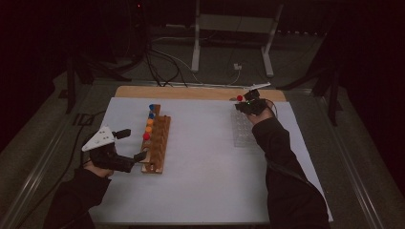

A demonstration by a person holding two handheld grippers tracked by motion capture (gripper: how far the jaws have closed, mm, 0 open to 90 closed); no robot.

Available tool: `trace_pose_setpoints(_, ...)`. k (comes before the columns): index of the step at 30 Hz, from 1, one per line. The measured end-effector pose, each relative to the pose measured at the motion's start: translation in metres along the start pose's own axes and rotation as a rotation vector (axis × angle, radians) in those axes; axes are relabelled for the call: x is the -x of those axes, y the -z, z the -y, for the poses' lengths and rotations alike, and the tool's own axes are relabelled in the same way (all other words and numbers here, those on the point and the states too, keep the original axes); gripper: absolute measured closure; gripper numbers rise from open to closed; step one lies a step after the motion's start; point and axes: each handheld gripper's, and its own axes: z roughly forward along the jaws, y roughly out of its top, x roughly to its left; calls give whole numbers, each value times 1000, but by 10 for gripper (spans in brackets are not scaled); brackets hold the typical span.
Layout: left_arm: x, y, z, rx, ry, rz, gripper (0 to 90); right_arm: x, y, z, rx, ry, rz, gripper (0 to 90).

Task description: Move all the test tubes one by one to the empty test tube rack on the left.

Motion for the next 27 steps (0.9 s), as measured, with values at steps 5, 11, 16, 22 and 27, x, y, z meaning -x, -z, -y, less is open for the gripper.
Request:
trace_pose_setpoints(5, 0, 0, 0, -1, 2, 2, 6, -1, 2, -1, 3, 6, 8, 748)
trace_pose_setpoints(11, 0, -1, 0, -6, 0, 4, 5, -2, 9, -6, 20, 18, 16, 748)
trace_pose_setpoints(16, 2, -2, 0, -17, -17, -1, 6, -2, 16, -11, 40, 18, 18, 749)
trace_pose_setpoints(22, 4, -3, -2, -31, -12, 3, 6, -4, 28, -17, 65, 24, 21, 749)
trace_pose_setpoints(27, 5, -3, -3, -27, -9, 9, 6, -6, 38, -22, 86, 34, 28, 749)
